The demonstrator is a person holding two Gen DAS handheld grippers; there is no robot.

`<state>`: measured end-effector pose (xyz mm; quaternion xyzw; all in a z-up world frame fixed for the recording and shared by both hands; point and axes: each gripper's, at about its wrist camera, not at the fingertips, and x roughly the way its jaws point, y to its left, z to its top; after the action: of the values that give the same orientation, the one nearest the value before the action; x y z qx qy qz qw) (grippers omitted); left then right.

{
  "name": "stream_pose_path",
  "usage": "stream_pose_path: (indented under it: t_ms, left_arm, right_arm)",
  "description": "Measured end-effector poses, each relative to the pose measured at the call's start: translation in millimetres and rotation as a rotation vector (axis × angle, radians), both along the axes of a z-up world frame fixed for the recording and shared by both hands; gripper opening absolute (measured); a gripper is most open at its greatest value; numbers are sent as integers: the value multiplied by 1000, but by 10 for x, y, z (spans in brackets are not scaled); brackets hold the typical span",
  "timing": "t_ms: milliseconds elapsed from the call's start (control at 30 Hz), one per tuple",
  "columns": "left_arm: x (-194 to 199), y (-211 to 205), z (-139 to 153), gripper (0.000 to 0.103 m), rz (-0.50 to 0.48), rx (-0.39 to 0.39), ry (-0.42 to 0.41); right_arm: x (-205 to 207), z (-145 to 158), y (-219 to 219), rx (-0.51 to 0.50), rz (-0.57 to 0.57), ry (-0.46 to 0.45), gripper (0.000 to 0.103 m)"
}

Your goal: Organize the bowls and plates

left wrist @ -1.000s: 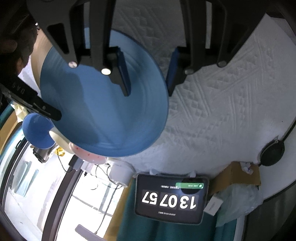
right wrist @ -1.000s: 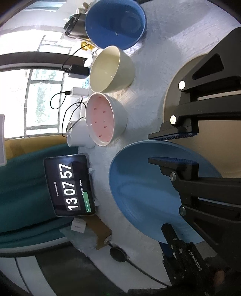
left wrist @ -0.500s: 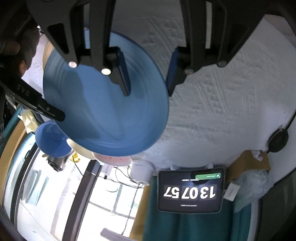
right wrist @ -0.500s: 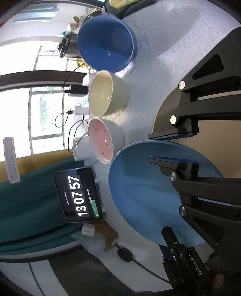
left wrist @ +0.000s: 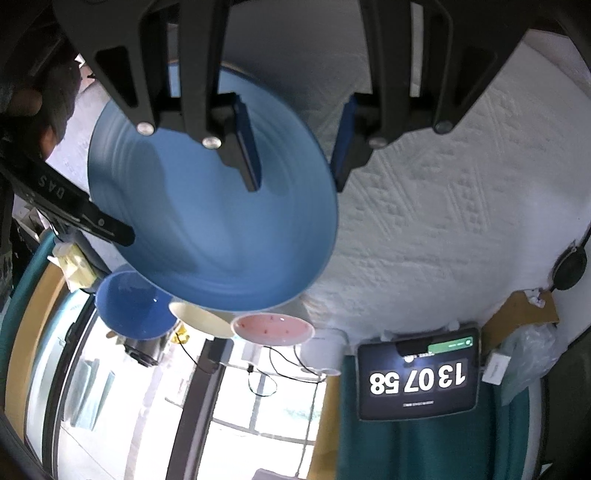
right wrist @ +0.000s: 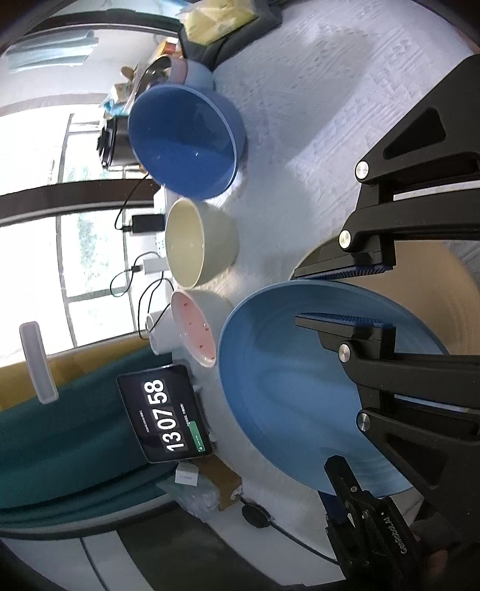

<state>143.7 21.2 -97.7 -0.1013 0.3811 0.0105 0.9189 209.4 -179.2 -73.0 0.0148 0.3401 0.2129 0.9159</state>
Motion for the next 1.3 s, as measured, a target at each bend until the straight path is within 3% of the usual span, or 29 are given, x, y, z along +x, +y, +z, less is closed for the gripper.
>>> stream_pose_path:
  t_ms: [433, 900, 1300]
  left_arm:
    - [18, -291, -93, 39, -45, 47, 35]
    - [97, -459, -235, 41, -33, 162, 96]
    - [62, -437, -278, 41, -27, 200, 127]
  right_arm:
    - [-39, -169, -306, 13, -41, 29, 19]
    - [44, -354, -364, 16, -42, 77, 20]
    - [73, -394, -352, 25, -23, 94, 20]
